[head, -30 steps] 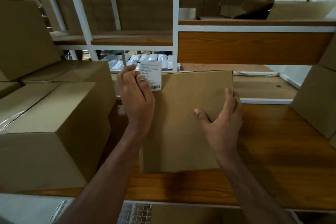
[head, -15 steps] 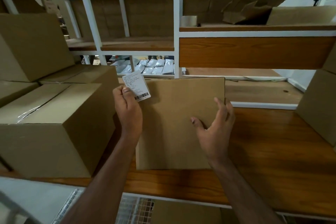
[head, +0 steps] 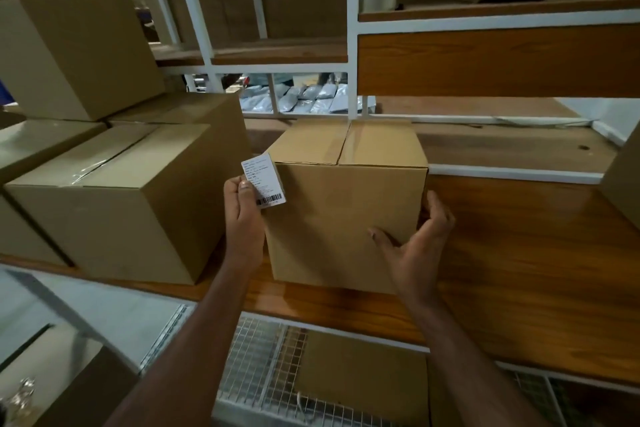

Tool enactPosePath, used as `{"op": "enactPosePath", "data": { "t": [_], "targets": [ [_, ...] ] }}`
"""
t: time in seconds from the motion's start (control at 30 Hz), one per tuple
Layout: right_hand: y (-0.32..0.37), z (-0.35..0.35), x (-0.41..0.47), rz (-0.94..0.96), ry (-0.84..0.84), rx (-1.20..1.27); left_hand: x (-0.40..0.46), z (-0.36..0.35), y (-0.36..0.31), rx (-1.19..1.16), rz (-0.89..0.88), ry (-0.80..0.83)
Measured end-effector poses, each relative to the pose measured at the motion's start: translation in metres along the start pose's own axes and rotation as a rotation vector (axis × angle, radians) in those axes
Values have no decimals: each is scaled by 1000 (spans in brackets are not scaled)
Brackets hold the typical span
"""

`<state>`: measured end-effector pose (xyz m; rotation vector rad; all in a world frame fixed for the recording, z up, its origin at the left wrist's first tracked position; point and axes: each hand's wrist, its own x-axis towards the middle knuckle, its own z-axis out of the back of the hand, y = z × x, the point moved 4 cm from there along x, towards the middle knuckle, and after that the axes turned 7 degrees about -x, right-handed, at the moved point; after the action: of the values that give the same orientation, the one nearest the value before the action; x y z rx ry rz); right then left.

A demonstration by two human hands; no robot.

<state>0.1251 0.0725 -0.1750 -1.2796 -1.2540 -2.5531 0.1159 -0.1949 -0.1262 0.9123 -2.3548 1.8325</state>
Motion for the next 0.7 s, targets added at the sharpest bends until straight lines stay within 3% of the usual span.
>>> {"op": "enactPosePath", "data": {
  "t": [0.17, 0.47, 0.7],
  "targets": [
    [-30, -8, -26, -237, 110, 141, -22, 5, 15, 66, 57, -40],
    [-24, -19, -29, -261, 157, 207, -41, 12, 35, 40, 231, -149],
    [-1, -29, 16, -240, 136, 214, 0, -1, 1, -40, 161, -170]
  ]
}}
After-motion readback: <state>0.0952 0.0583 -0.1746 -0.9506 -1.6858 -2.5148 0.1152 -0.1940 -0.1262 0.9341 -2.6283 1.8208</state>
